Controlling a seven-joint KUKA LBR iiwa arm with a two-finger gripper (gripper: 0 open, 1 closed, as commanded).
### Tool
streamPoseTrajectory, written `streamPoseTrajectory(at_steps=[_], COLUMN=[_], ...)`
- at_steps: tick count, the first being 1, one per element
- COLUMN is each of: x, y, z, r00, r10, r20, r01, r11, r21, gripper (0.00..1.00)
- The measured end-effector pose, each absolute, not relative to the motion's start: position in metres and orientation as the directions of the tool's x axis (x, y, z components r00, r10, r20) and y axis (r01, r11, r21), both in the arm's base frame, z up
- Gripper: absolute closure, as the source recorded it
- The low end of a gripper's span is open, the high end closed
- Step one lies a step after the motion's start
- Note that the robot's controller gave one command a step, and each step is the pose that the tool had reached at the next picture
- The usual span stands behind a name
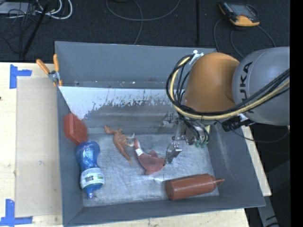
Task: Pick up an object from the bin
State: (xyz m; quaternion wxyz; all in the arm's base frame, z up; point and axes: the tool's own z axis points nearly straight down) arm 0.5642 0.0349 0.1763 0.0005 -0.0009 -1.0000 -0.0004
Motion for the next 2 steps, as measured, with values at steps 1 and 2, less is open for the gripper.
streamPoseTrajectory(at_steps=[1, 2], x=[0.564, 0.549], y=[0.035, 0.048], z=[0.176, 0.140], r00=[-1.000, -1.000], r10=[0.002, 0.017], r20=[0.001, -0.005], r01=[0.002, 0.017], r11=[1.000, 1.000], r21=[0.001, 0.000], gripper=[0.00, 0.00])
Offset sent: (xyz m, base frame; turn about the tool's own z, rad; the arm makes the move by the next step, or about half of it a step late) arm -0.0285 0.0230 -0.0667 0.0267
